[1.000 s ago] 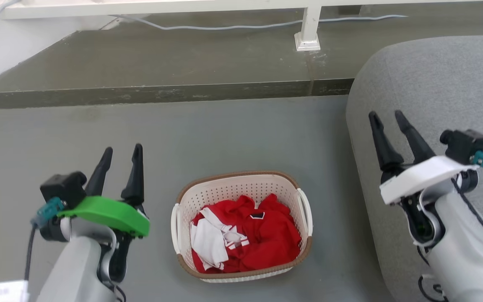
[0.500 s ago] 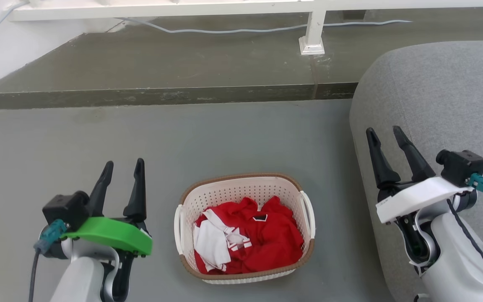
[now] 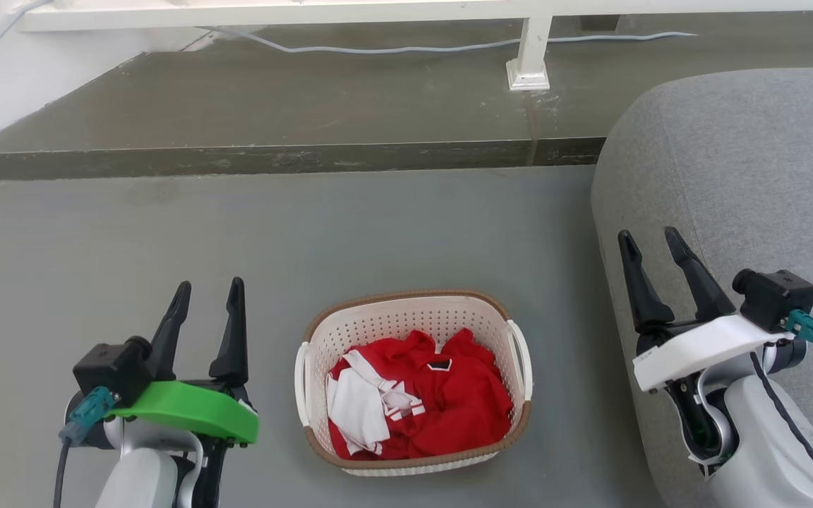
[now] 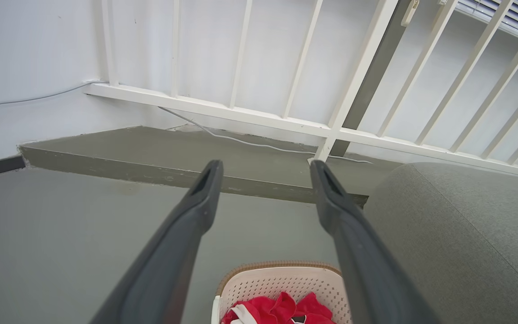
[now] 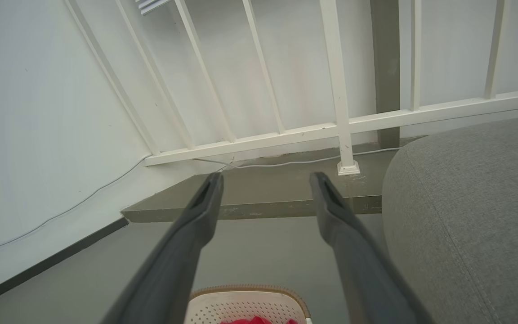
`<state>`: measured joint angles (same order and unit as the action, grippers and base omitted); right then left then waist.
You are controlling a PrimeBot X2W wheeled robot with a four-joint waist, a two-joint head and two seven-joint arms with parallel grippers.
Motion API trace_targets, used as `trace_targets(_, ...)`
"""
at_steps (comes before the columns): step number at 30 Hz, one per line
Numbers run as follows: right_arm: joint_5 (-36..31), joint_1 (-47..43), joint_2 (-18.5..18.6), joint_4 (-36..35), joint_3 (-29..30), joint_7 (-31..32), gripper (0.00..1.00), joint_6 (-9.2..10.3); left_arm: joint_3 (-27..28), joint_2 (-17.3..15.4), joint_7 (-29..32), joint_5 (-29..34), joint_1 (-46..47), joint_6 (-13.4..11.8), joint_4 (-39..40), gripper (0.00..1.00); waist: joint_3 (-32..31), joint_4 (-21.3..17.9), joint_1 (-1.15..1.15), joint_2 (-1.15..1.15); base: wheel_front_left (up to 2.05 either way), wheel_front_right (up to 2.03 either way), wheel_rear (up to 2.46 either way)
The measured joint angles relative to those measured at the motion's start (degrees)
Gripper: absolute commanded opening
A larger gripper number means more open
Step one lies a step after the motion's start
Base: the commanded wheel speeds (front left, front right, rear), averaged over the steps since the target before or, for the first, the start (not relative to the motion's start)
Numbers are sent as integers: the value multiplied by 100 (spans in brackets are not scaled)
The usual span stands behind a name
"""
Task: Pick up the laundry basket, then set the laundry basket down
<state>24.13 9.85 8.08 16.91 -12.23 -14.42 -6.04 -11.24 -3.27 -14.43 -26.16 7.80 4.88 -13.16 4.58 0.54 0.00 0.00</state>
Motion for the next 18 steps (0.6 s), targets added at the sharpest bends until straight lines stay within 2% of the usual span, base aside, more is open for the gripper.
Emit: trace_targets(18, -252, -170, -155, -52, 194, 0, 100, -51, 160, 47, 0, 236, -154, 66, 135, 100, 21, -48, 0, 0, 0, 0, 0)
